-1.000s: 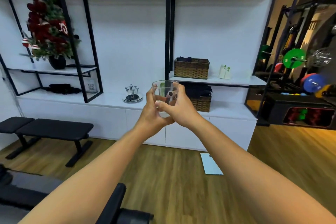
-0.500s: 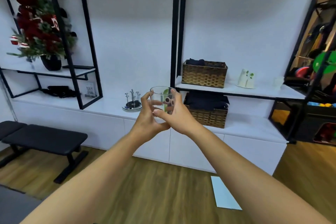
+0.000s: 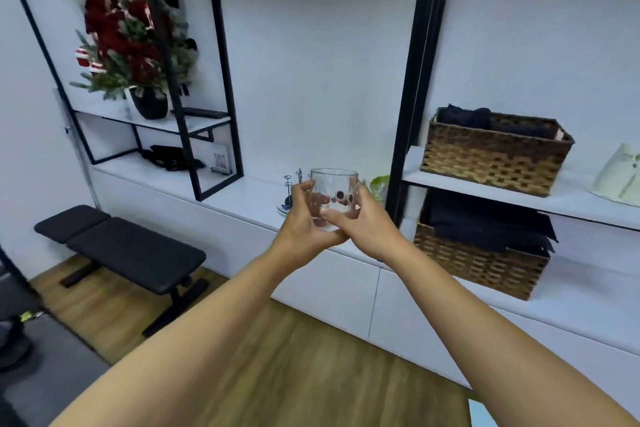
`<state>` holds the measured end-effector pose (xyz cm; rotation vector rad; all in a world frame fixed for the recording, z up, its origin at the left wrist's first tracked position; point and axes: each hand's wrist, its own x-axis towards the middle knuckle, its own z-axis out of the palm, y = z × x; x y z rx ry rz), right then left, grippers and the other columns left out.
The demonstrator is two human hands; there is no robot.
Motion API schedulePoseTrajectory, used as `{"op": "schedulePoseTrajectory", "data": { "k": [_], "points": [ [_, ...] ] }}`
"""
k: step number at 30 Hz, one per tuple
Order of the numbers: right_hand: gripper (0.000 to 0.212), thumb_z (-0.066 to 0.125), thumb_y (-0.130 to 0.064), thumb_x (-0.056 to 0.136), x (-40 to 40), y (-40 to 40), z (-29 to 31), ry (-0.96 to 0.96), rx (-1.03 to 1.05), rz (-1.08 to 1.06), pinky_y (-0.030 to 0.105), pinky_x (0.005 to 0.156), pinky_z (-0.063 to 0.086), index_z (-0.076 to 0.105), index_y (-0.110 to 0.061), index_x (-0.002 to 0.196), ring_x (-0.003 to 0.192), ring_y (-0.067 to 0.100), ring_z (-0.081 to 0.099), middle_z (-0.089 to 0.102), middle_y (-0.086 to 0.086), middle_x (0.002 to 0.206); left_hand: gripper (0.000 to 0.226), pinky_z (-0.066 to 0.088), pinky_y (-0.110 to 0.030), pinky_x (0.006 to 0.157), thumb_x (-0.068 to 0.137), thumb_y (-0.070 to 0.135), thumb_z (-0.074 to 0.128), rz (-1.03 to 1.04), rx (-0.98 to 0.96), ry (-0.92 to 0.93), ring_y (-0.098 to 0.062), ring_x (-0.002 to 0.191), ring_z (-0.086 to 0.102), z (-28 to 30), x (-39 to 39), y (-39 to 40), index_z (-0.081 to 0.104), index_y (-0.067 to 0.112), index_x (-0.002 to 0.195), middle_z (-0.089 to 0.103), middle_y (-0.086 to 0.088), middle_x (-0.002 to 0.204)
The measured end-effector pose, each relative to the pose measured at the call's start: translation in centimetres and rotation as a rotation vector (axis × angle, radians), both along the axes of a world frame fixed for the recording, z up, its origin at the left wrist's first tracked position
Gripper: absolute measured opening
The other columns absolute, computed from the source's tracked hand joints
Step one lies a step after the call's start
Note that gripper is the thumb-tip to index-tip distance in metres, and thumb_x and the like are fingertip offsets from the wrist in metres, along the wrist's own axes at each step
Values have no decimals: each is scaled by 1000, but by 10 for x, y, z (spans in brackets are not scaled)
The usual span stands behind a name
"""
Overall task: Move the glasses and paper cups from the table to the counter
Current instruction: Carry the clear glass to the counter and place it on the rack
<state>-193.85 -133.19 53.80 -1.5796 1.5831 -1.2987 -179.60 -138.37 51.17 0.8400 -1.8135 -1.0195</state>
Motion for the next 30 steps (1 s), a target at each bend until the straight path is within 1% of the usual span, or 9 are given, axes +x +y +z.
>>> {"op": "schedulePoseTrajectory", "data": {
  "k": [3, 8, 11, 13, 15, 18, 23, 27, 30],
  "points": [
    [37, 77, -46, 83, -16, -55, -21, 21, 34, 2, 0, 63, 41, 52, -51, 111, 81, -20, 61, 63, -45, 87, 108, 59, -36, 91, 61, 46, 87, 24, 28, -41, -11, 107, 68, -18, -10, -50, 23, 31, 146, 59, 17, 123],
    [11, 71, -62, 80, -50, -156, -55, -1, 112, 20, 15, 61, 48, 62, -55, 82, 72, -7, 66, 68, -27, 76, 104, 50, -12, 75, 63, 47, 89, 71, 70, -148, 4, 92, 64, -42, -33, -145, 23, 48, 143, 60, 28, 113],
    [20, 72, -64, 74, -71, -213, -66, -97, 166, 10, 40, 70, 62, 69, -48, 87, 67, 7, 70, 70, -17, 69, 99, 50, -14, 73, 61, 54, 86, 112, 116, -233, 4, 83, 61, -45, -54, -201, 19, 52, 133, 58, 21, 114],
    [34, 74, -66, 67, -86, -253, -70, -144, 192, -26, 45, 70, 63, 66, -39, 86, 68, 9, 71, 70, -10, 68, 94, 53, -18, 71, 60, 57, 84, 133, 158, -261, 2, 81, 64, -47, -71, -237, 21, 47, 129, 58, 17, 115],
    [46, 78, -65, 64, -99, -289, -71, -150, 193, -78, 44, 64, 63, 51, -35, 87, 69, 8, 71, 68, -11, 80, 87, 52, -21, 68, 64, 53, 83, 164, 185, -269, -1, 82, 69, -52, -85, -267, 26, 41, 127, 59, 16, 114],
    [49, 77, -56, 76, -108, -336, -77, -126, 224, -54, 47, 57, 61, 41, -27, 92, 72, 17, 71, 63, -1, 93, 75, 49, -15, 66, 73, 41, 83, 219, 243, -263, -2, 82, 72, -65, -99, -309, 30, 36, 124, 60, 20, 111],
    [52, 69, -46, 88, -118, -402, -95, -103, 341, 106, 48, 67, 63, 38, -23, 123, 86, 20, 70, 61, -1, 110, 71, 51, -9, 59, 80, 27, 82, 278, 299, -306, 8, 77, 67, -84, -106, -380, 28, 35, 126, 56, 20, 107],
    [73, 64, -37, 94, -122, -455, -112, -67, 391, 204, 42, 70, 64, 24, -26, 154, 99, 15, 65, 55, -6, 137, 81, 41, -2, 57, 73, 24, 89, 230, 319, -404, 5, 86, 61, -103, -111, -439, 29, 34, 126, 54, 20, 107],
    [68, 56, -39, 99, -125, -502, -126, -10, 430, 197, 41, 70, 64, 24, -26, 157, 93, 23, 66, 53, 3, 141, 73, 42, -6, 66, 63, 26, 89, 224, 285, -420, -13, 108, 57, -121, -116, -488, 50, 22, 124, 53, 1, 119]
  ]
}}
